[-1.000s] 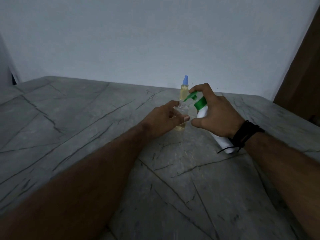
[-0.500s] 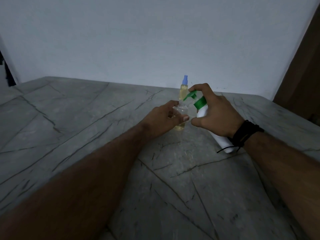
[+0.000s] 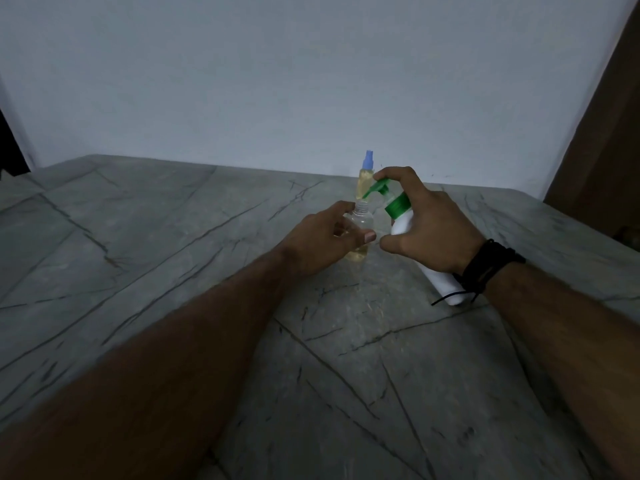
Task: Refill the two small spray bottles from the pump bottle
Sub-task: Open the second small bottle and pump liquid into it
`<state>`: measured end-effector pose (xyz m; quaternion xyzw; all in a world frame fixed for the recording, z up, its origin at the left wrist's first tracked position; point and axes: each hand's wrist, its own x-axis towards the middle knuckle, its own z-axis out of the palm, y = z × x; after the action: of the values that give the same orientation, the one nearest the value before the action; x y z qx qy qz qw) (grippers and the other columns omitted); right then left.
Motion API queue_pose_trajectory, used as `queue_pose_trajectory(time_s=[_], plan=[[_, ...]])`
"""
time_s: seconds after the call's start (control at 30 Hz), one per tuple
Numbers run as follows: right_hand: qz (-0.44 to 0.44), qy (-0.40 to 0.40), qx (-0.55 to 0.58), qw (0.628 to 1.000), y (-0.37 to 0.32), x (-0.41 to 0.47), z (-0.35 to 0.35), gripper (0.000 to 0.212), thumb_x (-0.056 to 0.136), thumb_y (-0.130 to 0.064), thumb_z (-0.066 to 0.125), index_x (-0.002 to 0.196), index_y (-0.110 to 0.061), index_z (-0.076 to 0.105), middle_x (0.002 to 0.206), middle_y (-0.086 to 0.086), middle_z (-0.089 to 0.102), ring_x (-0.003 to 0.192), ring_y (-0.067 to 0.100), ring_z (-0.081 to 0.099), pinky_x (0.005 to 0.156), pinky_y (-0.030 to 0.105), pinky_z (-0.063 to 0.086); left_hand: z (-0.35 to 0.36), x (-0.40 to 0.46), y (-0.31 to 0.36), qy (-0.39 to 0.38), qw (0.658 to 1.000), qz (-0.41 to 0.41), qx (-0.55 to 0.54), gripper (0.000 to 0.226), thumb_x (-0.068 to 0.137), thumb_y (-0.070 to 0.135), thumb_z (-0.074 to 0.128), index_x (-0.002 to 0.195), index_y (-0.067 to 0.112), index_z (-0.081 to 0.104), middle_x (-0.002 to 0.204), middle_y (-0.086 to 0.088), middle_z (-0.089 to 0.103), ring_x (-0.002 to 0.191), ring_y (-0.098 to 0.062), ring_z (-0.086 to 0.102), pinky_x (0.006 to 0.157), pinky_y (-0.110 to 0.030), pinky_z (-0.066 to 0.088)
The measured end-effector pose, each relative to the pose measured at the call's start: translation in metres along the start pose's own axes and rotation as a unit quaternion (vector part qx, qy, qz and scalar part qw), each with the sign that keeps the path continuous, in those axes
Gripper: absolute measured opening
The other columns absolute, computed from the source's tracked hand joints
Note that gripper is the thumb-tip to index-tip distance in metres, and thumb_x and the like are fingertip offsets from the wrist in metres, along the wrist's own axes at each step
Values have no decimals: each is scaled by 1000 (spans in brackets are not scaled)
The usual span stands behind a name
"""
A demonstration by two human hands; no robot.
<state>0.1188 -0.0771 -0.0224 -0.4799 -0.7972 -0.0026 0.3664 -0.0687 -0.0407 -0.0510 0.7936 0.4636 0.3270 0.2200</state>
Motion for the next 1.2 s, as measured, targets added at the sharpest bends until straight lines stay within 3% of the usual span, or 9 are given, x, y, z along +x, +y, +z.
queue_pose_trajectory(time_s=[0.17, 0.3, 0.7, 0.9, 1.07, 1.2], plan=[[6, -3, -2, 1000, 0, 0, 0, 72, 66, -22, 78, 127, -34, 41, 74, 1, 62, 64, 18, 59, 61, 34, 49, 0, 1, 1, -6, 1000, -3, -2, 63, 88, 53, 60, 141, 25, 39, 128, 3, 61, 114, -12, 56, 85, -23, 40], [7, -8, 2, 1000, 1, 0, 0, 75, 67, -22, 77, 130, -37, 40, 76, -6, 62, 65, 14, 59, 59, 28, 45, 0, 2, 0, -5, 1000, -7, 4, 63, 88, 55, 59, 140, 27, 40, 127, 5, 61, 104, -5, 53, 81, -20, 39], [5, -3, -1, 1000, 0, -1, -1, 77, 67, -19, 78, 132, -35, 40, 68, -8, 58, 61, 11, 57, 56, 23, 40, 1, 1, 1, -7, 1000, -8, -6, 64, 87, 54, 60, 141, 26, 40, 126, 5, 62, 113, -11, 56, 85, -23, 41], [7, -5, 1, 1000, 0, 0, 0, 73, 66, -21, 78, 127, -35, 41, 74, 2, 63, 63, 17, 60, 59, 33, 49, -1, 0, 3, -11, 1000, -10, 0, 64, 89, 52, 59, 142, 24, 38, 130, 3, 60, 116, -12, 54, 85, -22, 38], [3, 2, -6, 1000, 1, 0, 0, 77, 66, -21, 78, 131, -37, 40, 71, -9, 59, 62, 10, 57, 56, 25, 41, -1, -1, 4, -8, 1000, -9, -11, 62, 88, 52, 60, 140, 25, 41, 127, 4, 61, 115, -12, 55, 84, -22, 38], [2, 0, -4, 1000, 0, 0, 0, 76, 66, -20, 79, 130, -35, 41, 69, -8, 58, 60, 9, 57, 56, 24, 42, -1, -2, 4, -10, 1000, -8, -7, 62, 89, 51, 60, 141, 25, 40, 129, 3, 60, 116, -13, 55, 86, -23, 39]])
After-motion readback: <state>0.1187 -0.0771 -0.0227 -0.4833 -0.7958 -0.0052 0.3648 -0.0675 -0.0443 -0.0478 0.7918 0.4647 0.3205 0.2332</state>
